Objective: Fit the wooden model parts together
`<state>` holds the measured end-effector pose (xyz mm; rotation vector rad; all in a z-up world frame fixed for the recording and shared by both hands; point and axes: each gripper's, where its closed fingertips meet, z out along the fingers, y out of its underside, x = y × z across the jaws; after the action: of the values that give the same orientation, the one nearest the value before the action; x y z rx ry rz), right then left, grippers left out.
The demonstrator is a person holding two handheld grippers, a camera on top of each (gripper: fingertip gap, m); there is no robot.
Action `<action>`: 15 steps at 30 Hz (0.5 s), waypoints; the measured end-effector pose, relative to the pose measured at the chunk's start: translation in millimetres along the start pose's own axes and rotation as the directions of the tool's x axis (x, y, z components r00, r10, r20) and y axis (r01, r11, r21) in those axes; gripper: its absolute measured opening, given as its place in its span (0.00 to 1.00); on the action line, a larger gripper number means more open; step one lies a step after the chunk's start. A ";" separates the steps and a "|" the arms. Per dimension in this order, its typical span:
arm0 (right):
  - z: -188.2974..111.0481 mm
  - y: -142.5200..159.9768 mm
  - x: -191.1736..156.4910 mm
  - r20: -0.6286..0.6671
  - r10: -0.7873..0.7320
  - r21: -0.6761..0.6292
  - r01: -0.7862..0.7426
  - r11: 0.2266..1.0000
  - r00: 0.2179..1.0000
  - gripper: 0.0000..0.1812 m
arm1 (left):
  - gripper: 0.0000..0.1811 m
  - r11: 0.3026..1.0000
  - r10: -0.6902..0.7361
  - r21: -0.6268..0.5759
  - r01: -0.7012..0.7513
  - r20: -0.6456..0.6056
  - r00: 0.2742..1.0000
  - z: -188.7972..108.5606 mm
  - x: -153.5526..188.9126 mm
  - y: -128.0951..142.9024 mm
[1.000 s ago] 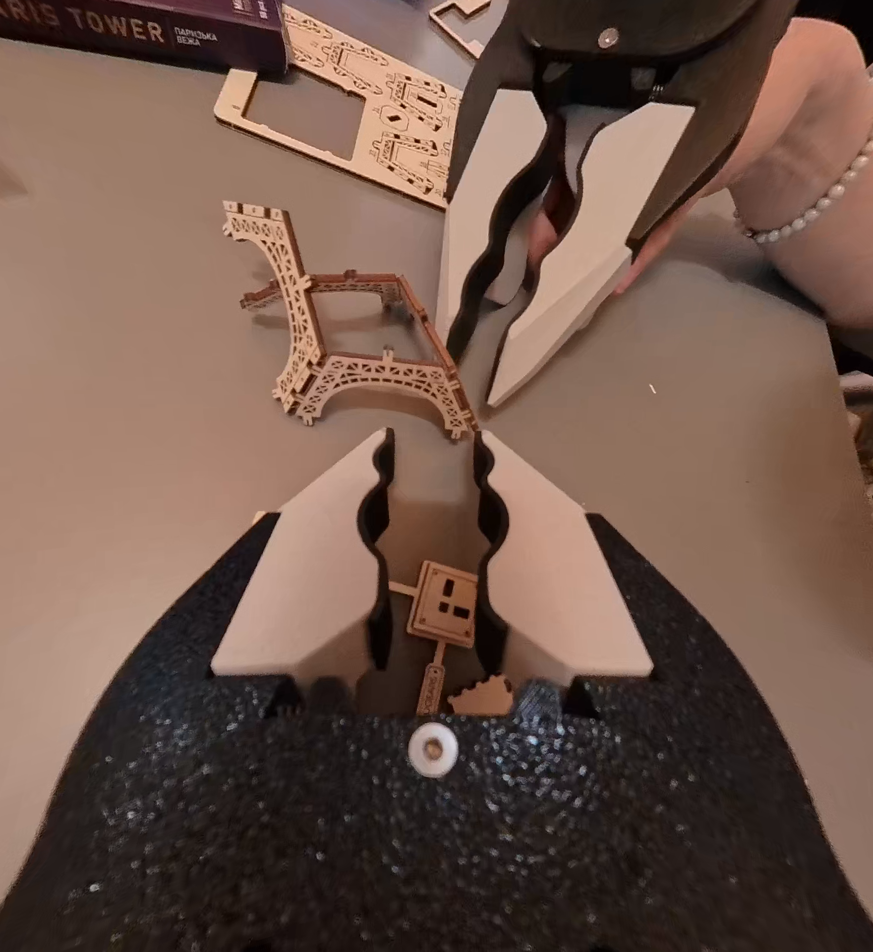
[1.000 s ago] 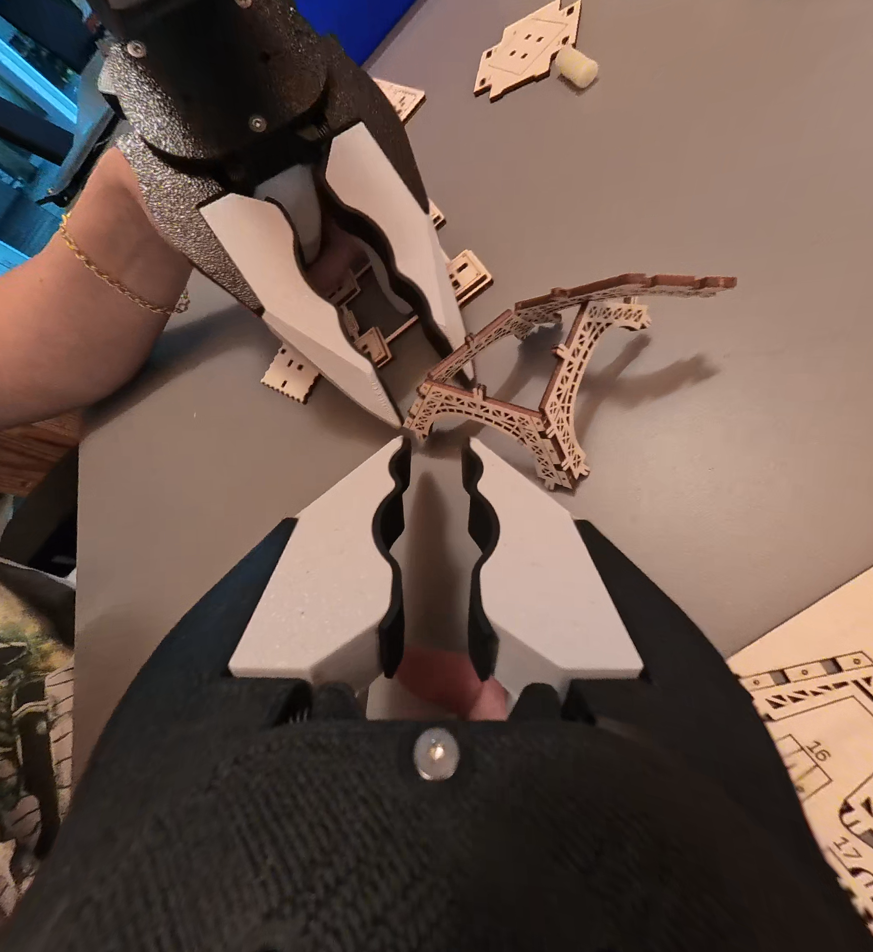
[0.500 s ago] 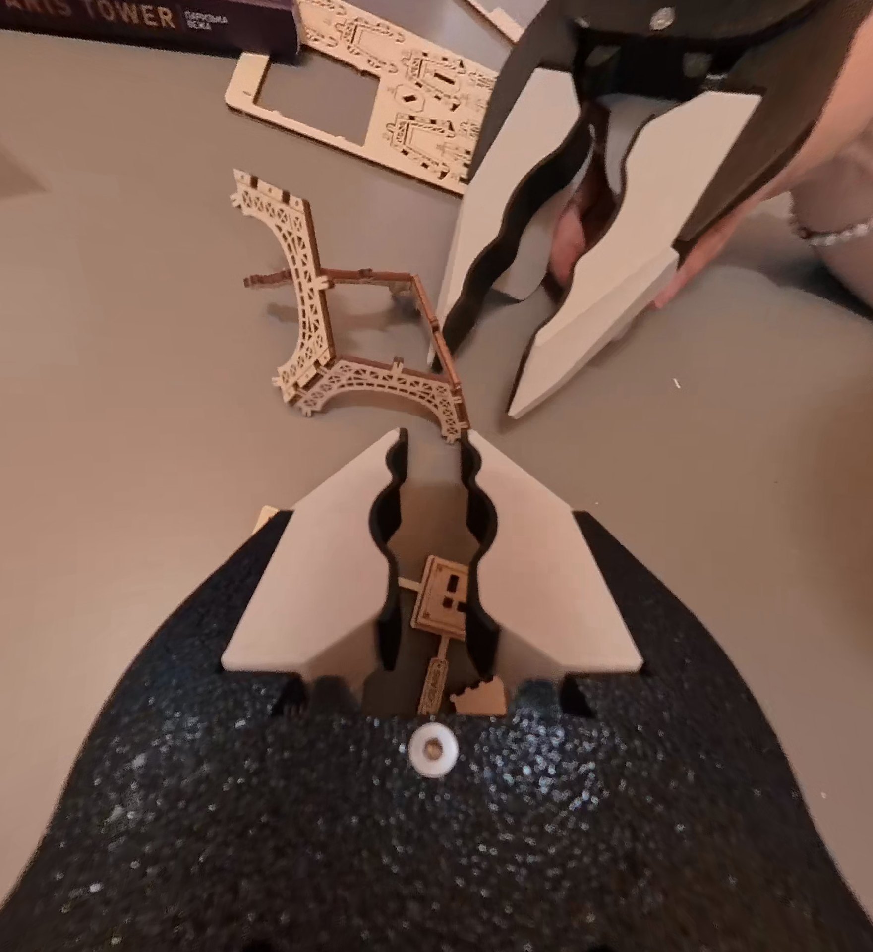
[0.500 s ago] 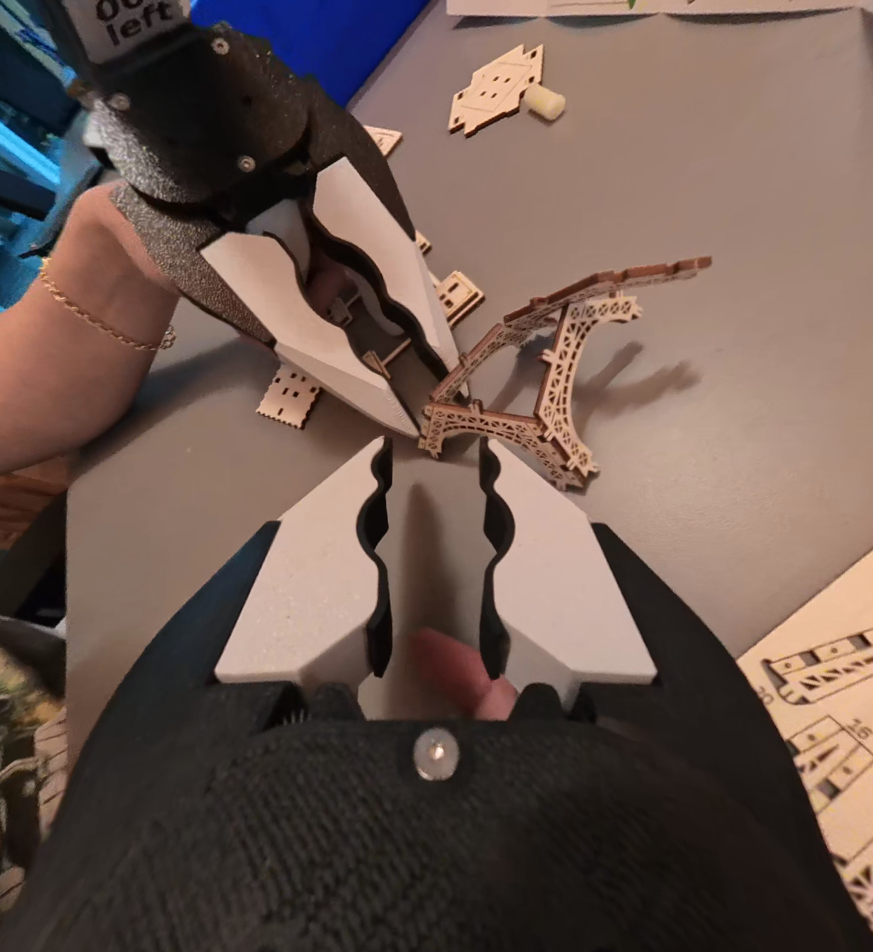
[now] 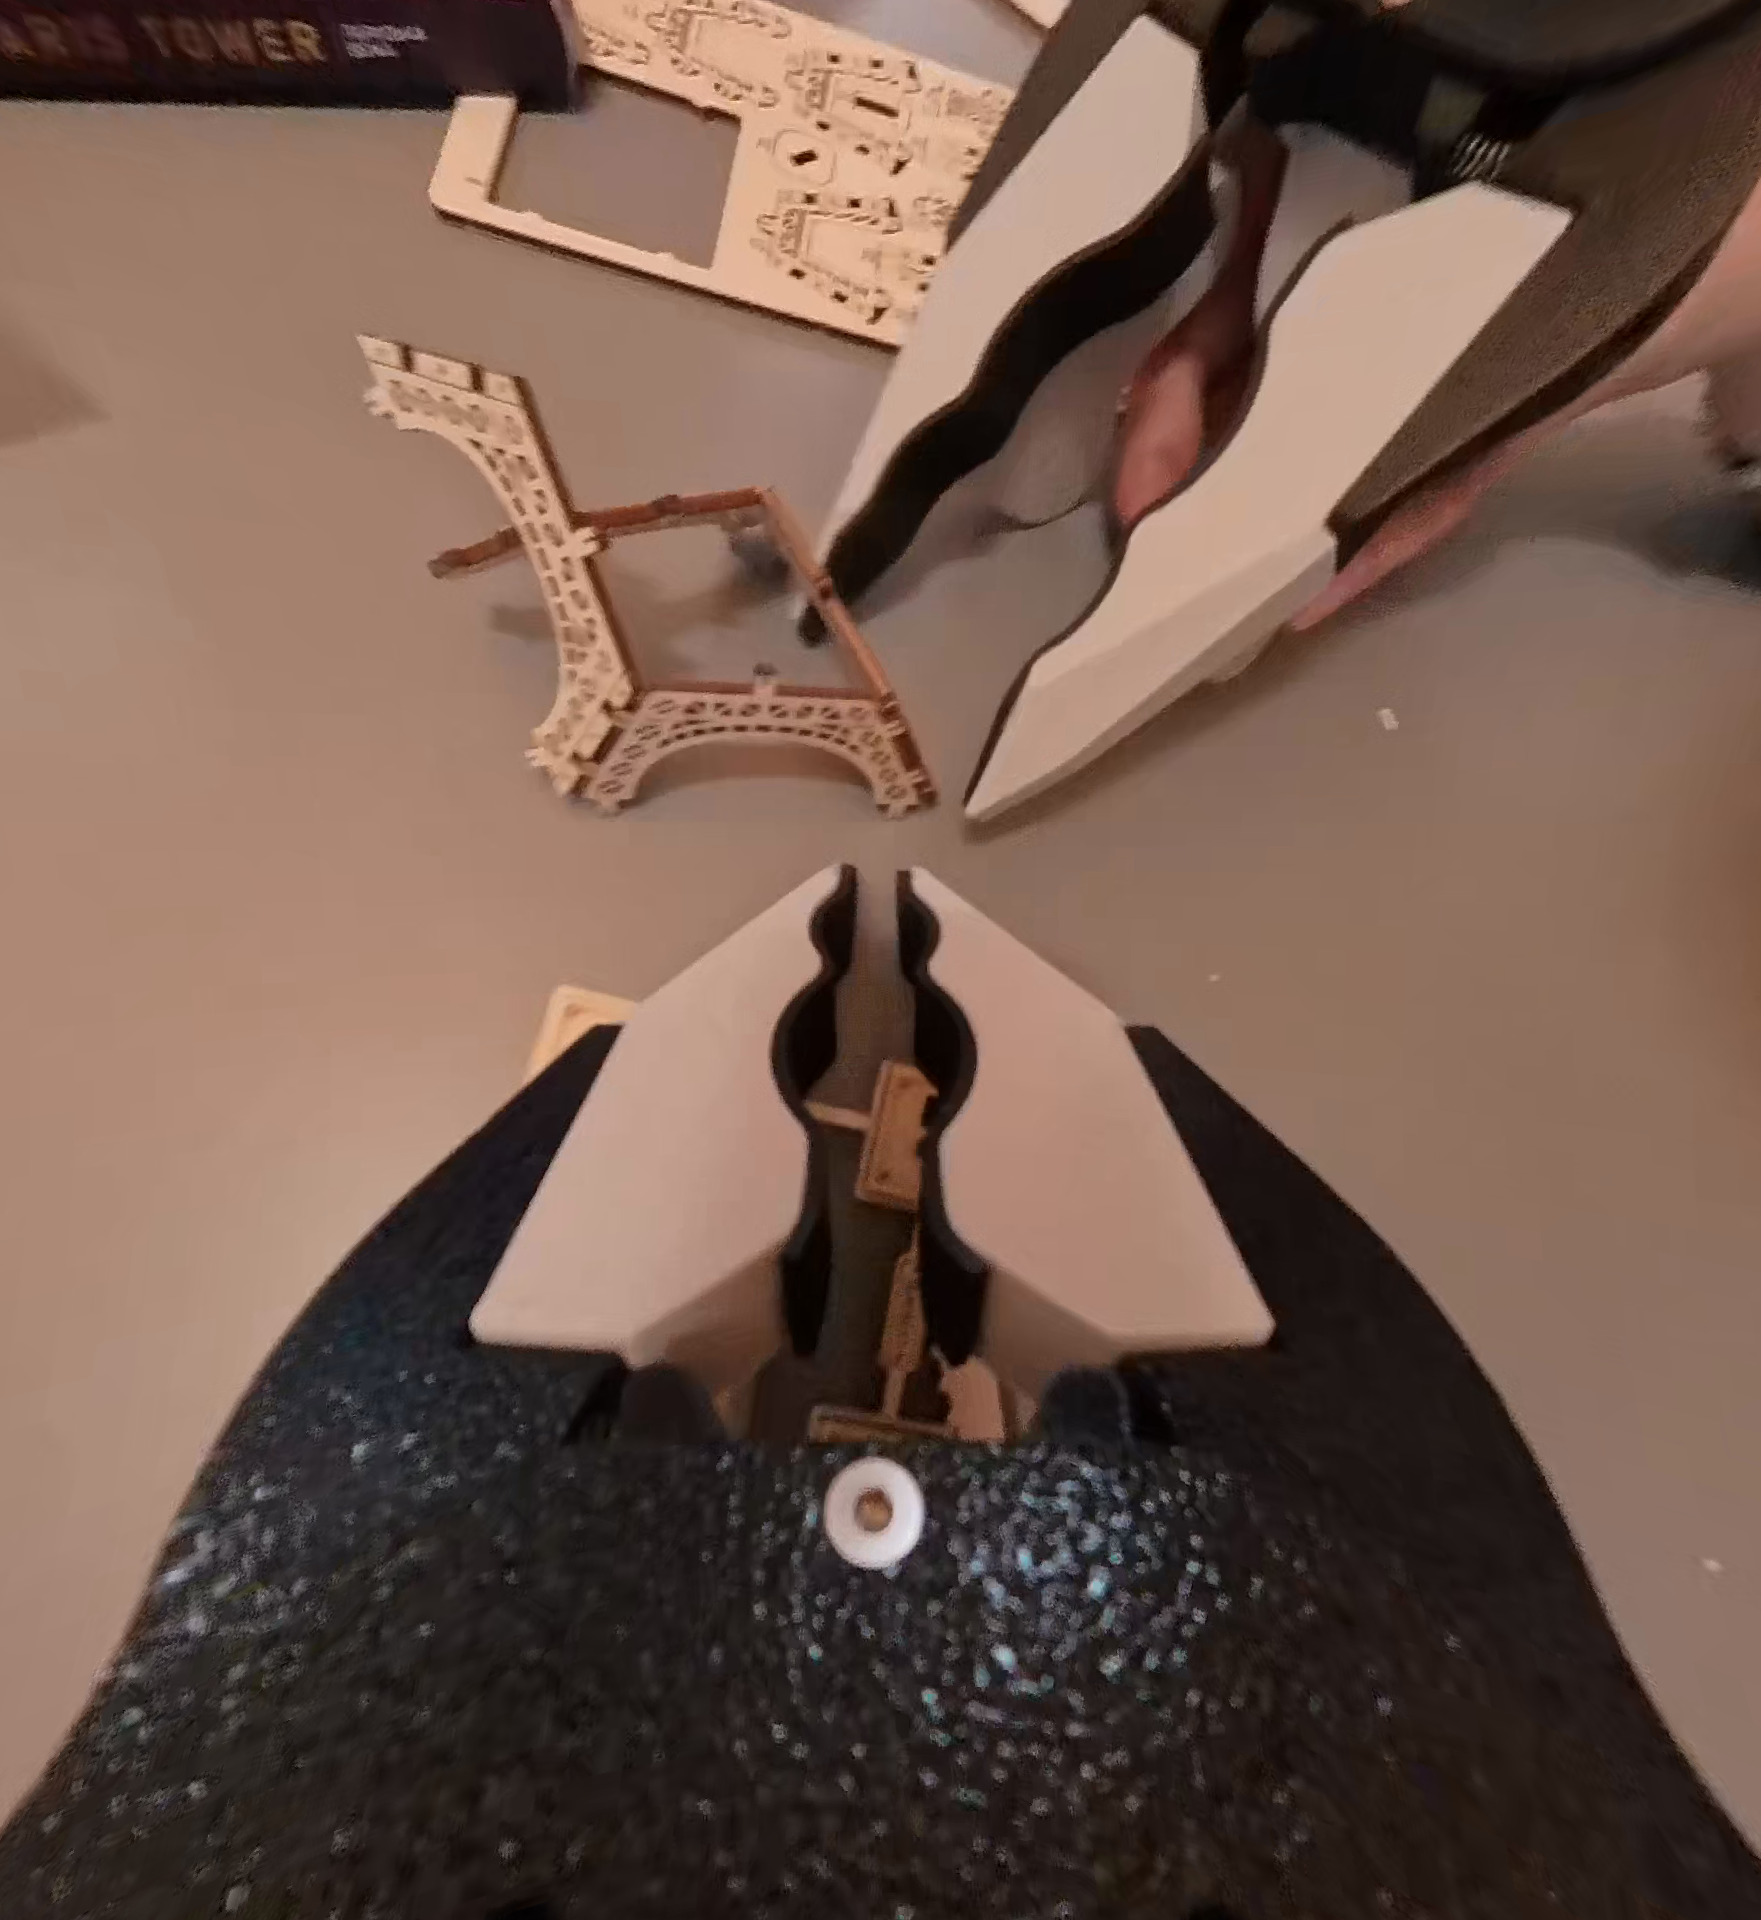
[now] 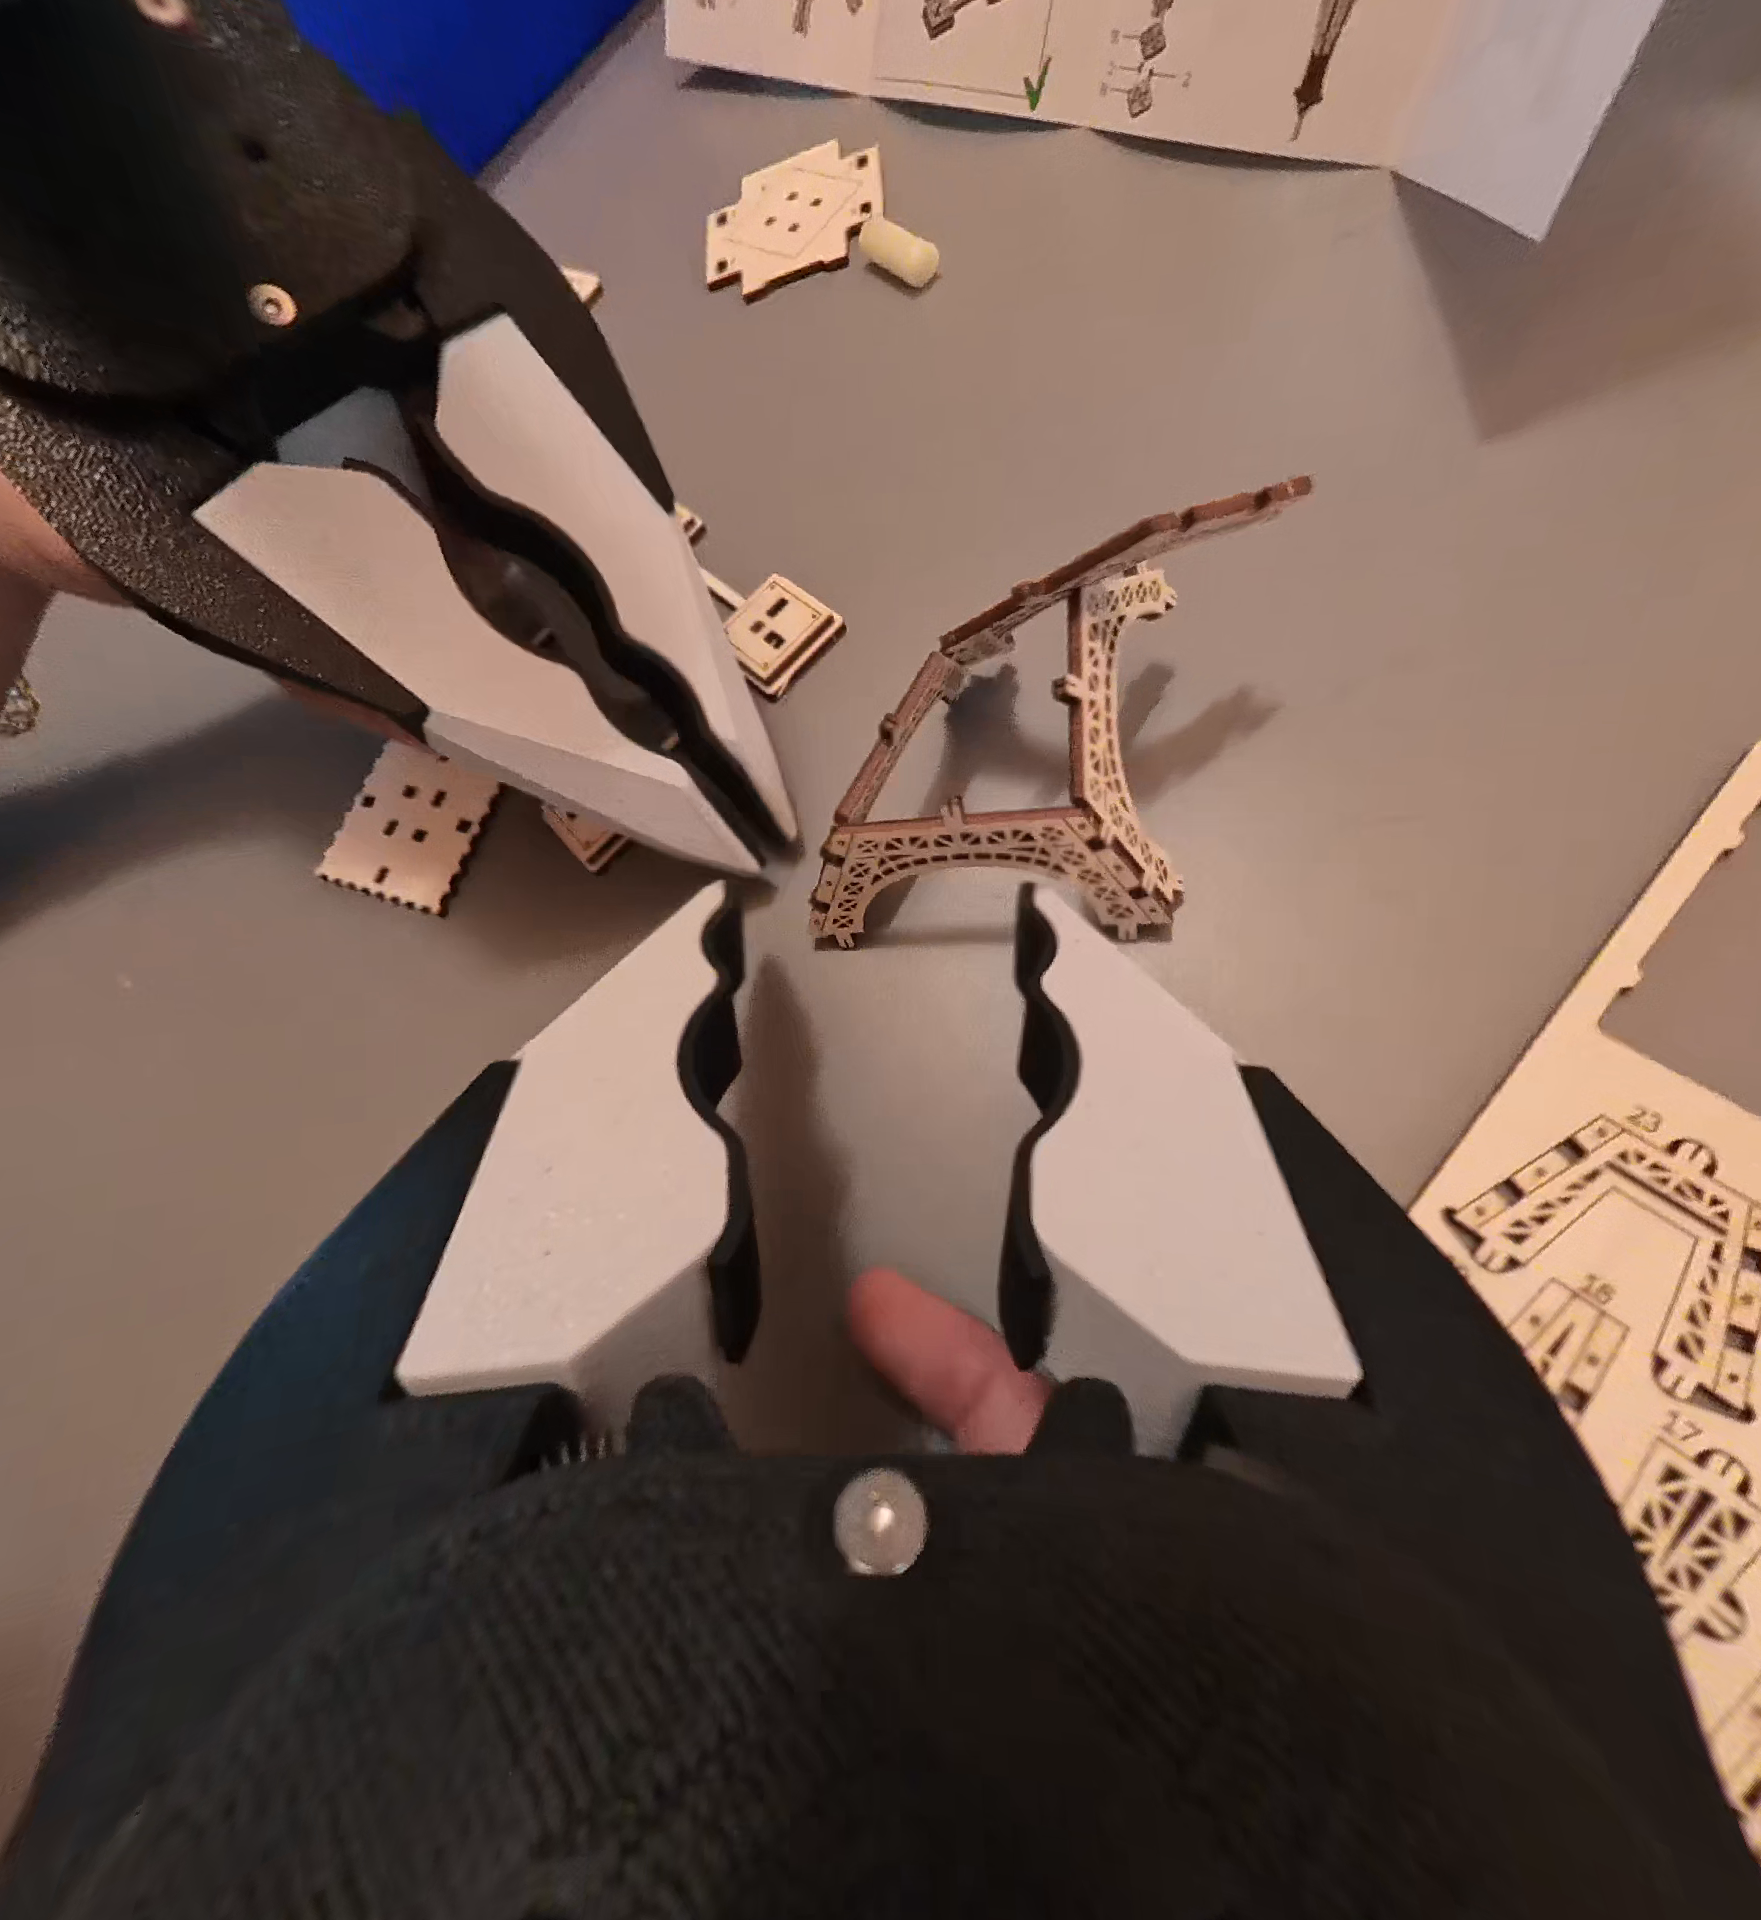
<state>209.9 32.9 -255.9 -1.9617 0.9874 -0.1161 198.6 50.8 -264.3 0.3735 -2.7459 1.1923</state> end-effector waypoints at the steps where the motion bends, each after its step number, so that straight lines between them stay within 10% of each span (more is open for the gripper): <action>1: -0.6 -0.3 0.0 0.002 0.023 0.007 -0.023 1.000 1.000 0.26 | 0.06 1.000 0.018 -0.005 -0.018 0.036 0.999 -2.9 -4.9 0.0; 15: 8.0 1.9 -9.5 0.029 0.003 -0.030 -0.002 1.000 1.000 0.06 | 0.06 0.999 0.009 0.044 -0.009 -0.012 1.000 6.3 2.6 -6.3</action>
<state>205.8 44.4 -259.2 -1.9840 0.9779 -0.0715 197.7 41.6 -263.7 0.3581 -2.7181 1.2549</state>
